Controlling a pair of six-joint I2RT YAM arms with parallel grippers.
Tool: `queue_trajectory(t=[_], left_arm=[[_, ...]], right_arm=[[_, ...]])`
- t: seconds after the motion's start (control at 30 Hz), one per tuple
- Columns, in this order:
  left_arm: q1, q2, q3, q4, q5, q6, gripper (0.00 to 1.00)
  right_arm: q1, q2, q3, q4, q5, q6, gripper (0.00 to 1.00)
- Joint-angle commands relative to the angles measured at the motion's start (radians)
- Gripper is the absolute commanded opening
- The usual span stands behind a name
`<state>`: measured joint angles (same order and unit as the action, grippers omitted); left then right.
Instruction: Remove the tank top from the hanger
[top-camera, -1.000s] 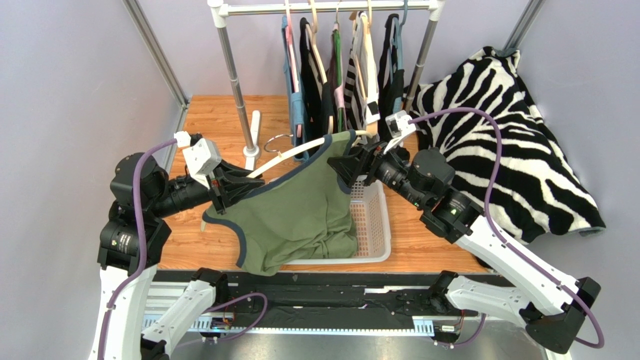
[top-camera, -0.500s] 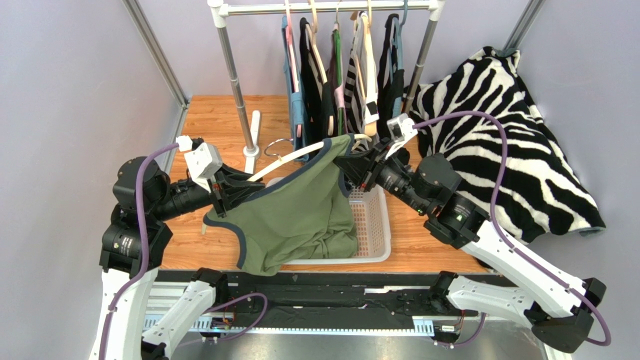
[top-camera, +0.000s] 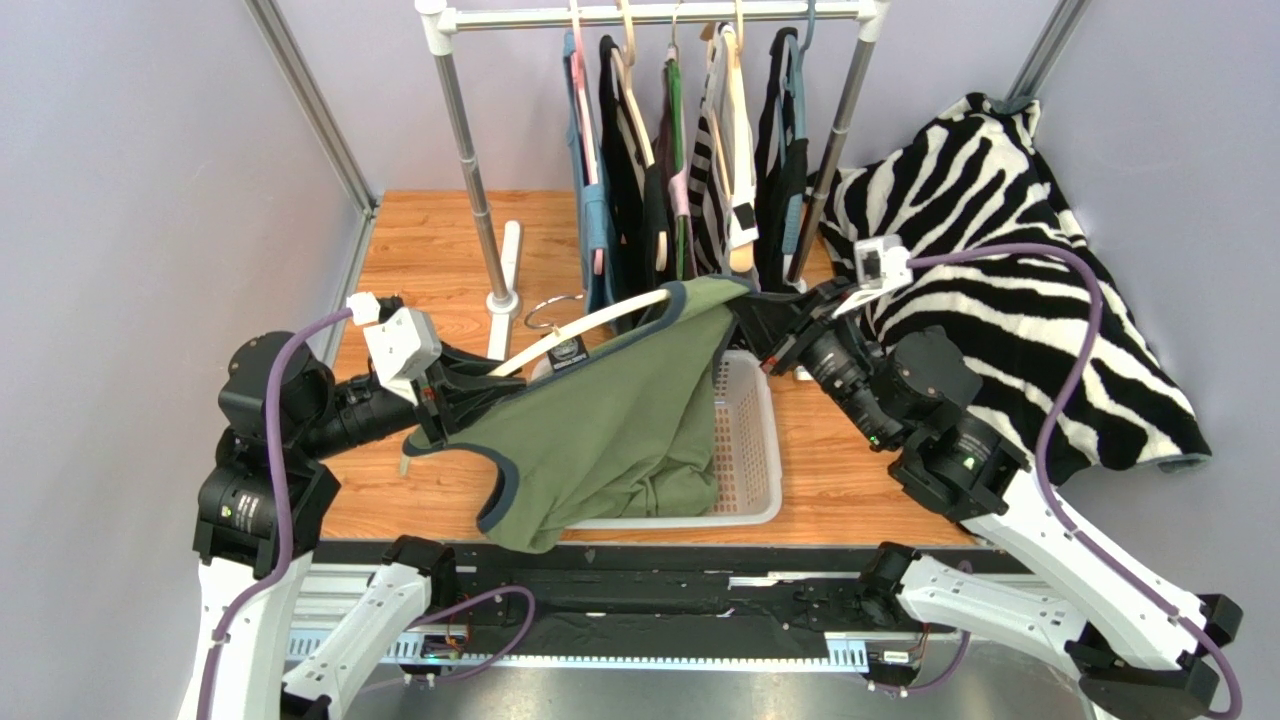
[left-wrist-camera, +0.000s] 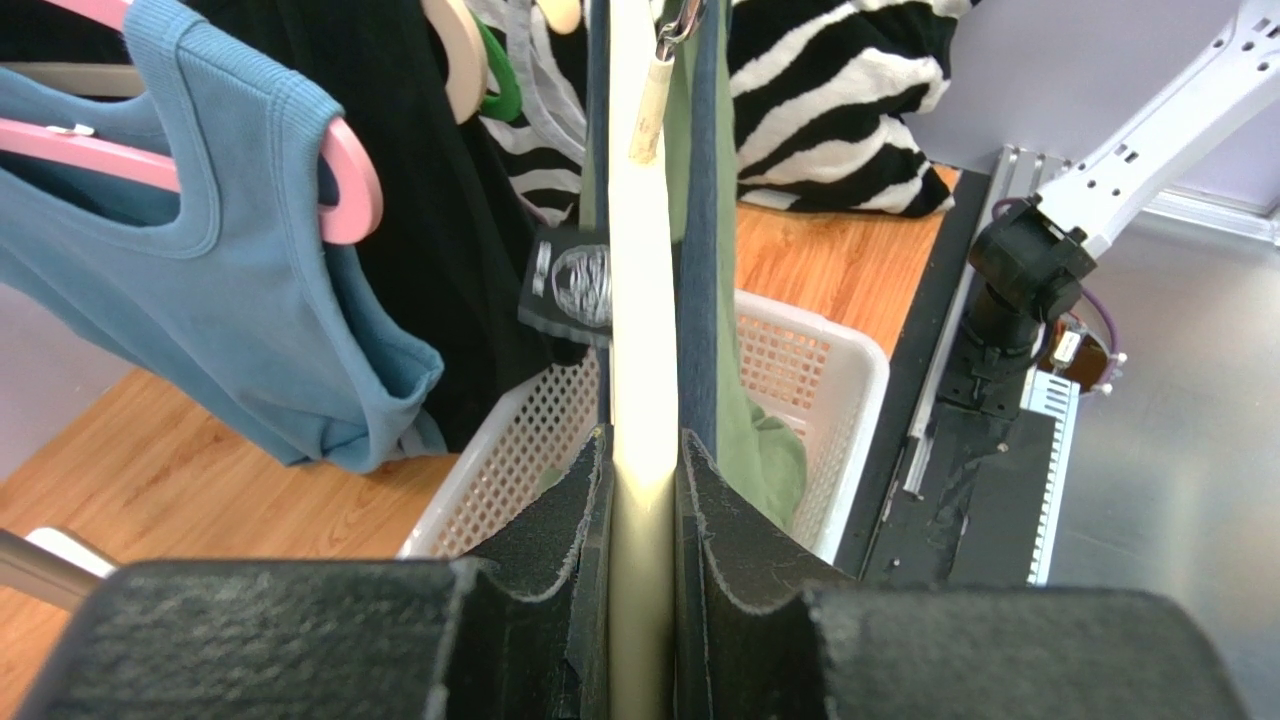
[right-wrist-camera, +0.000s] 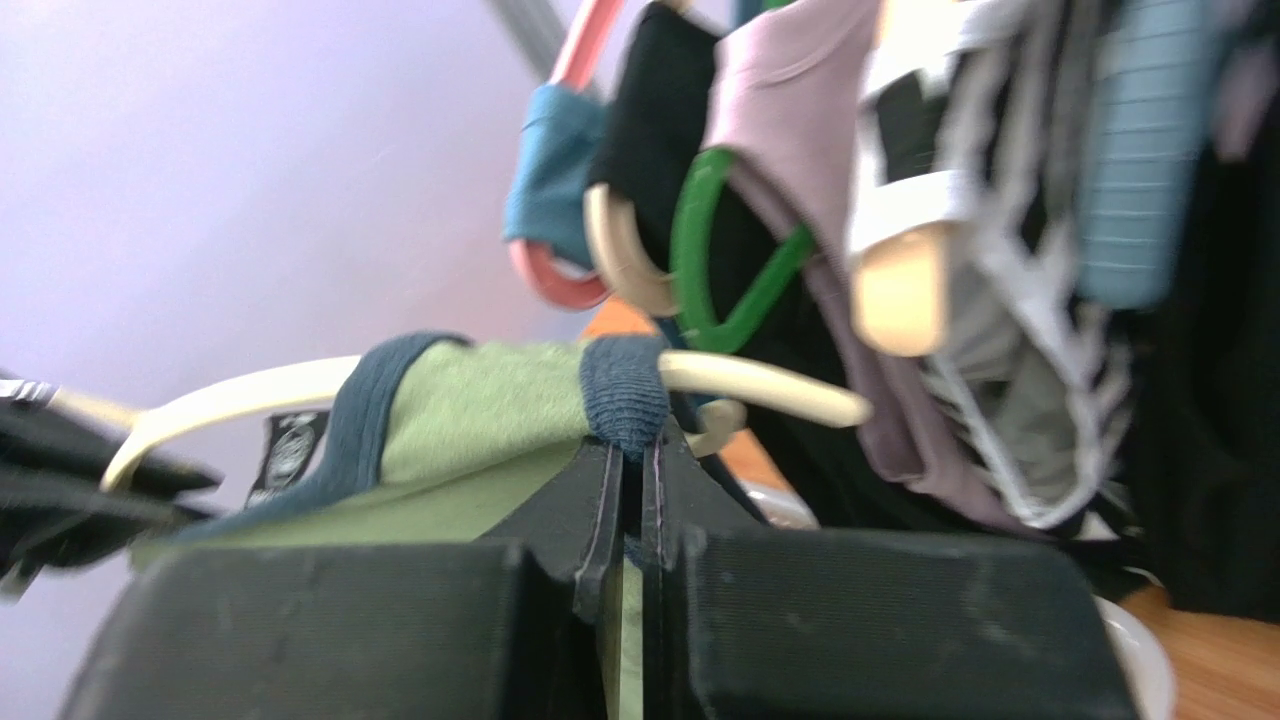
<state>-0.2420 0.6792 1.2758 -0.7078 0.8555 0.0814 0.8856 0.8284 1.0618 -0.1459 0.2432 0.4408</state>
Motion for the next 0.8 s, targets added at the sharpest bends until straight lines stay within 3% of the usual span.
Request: queue_trajectory(t=[0.0, 0.27, 0.5, 0.77], left_arm=[[-0.002, -0.029, 0.033, -0.042, 0.025, 0.055, 0.01], [-0.002, -0.055, 0.091, -0.159, 0.036, 0.123, 0.01], [-0.002, -0.027, 0.226, -0.196, 0.073, 0.121, 0.01], [-0.002, 0.031, 0.255, -0.193, 0.077, 0.155, 0.01]], right_arm=[[-0.056, -0.070, -0.008, -0.006, 0.232, 0.021, 0.00], [-0.143, -0.109, -0.006, -0.104, 0.353, 0.018, 0.00], [-0.333, -0.126, -0.048, -0.201, 0.226, 0.104, 0.00], [-0.353, -0.158, -0.132, -0.218, 0.070, 0.121, 0.00]])
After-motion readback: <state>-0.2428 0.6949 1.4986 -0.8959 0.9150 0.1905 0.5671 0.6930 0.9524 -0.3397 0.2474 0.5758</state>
